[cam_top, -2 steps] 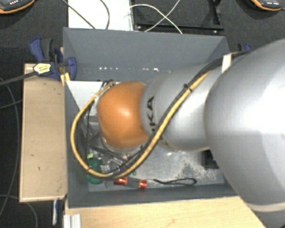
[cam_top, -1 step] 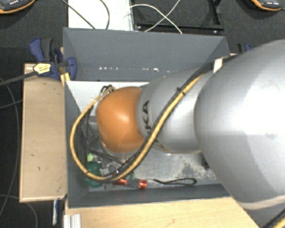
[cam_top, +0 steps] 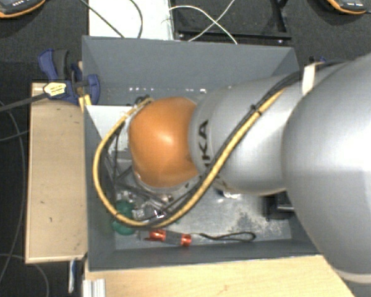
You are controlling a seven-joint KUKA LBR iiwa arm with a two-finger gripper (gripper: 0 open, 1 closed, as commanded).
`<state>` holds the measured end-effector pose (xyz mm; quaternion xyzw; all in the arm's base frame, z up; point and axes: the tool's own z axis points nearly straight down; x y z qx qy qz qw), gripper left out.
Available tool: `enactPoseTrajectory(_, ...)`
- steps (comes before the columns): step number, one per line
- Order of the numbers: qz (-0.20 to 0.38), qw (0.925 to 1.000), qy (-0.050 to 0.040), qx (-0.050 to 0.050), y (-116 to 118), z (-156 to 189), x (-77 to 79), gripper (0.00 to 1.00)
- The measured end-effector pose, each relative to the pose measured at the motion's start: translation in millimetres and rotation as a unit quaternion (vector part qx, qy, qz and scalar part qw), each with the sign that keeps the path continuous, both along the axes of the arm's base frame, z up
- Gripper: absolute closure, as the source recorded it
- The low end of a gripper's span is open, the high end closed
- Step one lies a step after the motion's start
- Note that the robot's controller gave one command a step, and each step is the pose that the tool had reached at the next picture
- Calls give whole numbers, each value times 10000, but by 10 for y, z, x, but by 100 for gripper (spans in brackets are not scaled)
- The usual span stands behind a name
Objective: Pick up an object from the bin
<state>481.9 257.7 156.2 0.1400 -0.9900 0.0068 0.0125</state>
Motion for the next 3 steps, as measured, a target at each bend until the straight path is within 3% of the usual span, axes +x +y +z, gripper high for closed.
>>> enactPoseTrajectory(1, -23, 10000, 50, -18, -13, -174, -20, 100)
enactPoseTrajectory(2, -40, 10000, -21, 15, 3, 73, 13, 100)
enactPoseTrajectory(3, -61, 10000, 26, -1, -10, 128, -13, 100)
